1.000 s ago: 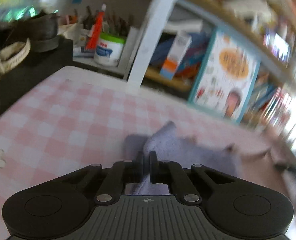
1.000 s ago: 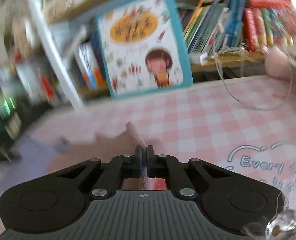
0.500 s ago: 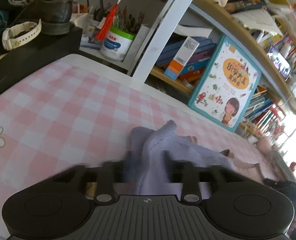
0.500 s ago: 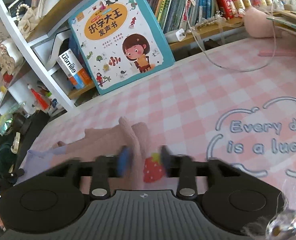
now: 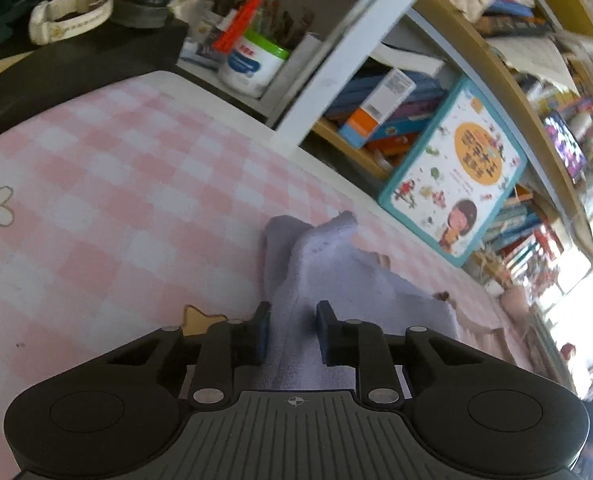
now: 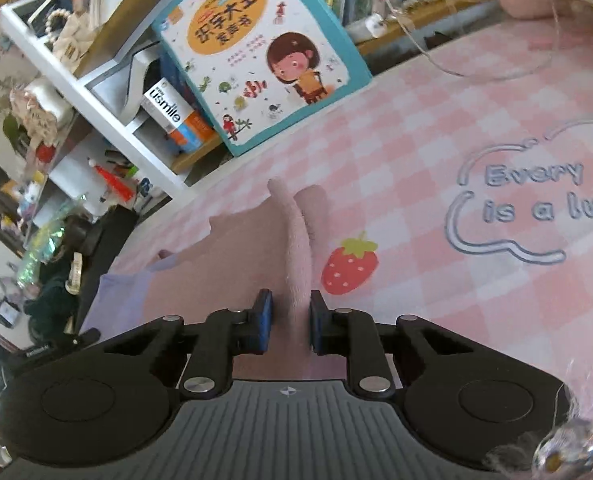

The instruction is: Fold clothes

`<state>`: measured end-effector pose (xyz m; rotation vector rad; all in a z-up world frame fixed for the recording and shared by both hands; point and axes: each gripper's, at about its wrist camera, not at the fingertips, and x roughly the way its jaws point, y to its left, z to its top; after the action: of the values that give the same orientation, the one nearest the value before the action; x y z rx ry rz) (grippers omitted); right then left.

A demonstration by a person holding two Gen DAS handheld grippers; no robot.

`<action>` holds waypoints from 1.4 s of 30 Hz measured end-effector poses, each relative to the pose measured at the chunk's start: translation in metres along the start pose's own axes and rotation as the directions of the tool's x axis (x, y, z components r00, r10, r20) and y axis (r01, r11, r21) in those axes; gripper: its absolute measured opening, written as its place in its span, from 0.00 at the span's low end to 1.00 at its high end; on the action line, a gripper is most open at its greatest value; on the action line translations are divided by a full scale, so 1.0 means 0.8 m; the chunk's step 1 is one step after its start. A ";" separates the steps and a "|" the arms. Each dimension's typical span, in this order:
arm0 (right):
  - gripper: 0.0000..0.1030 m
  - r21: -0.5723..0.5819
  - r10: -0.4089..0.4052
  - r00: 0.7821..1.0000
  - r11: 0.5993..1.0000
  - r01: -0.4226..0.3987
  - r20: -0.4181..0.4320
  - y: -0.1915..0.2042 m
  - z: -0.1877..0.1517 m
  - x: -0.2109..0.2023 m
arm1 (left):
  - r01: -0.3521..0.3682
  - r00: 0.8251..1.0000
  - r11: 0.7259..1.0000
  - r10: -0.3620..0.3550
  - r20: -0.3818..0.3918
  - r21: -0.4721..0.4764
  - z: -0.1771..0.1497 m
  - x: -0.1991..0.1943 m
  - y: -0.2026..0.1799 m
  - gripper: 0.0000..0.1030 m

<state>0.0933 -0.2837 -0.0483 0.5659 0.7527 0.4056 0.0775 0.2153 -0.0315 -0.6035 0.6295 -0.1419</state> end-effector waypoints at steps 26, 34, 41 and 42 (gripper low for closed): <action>0.45 -0.247 -0.068 0.996 0.966 0.079 0.050 0.071 0.001 0.050 | -0.147 0.985 0.988 0.143 0.098 0.038 0.043 -0.021 0.014 0.24; 0.57 -0.532 -0.040 0.993 0.842 0.095 0.115 0.091 -0.034 0.003 | -0.192 0.970 0.967 0.162 0.182 0.166 0.015 -0.081 -0.034 0.43; 0.61 -0.680 0.010 0.997 0.732 0.049 0.083 0.098 -0.069 -0.016 | -0.191 0.960 0.963 0.143 0.241 0.191 -0.027 -0.135 -0.064 0.58; 0.61 -0.699 0.017 0.997 0.714 0.042 0.077 0.098 -0.074 -0.019 | -0.199 0.957 0.961 0.149 0.247 0.190 -0.033 -0.140 -0.066 0.58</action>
<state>0.0284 -0.2108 -0.0275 -0.1516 0.4669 0.6139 -0.0251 0.1930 0.0389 -0.3473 0.4319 0.0276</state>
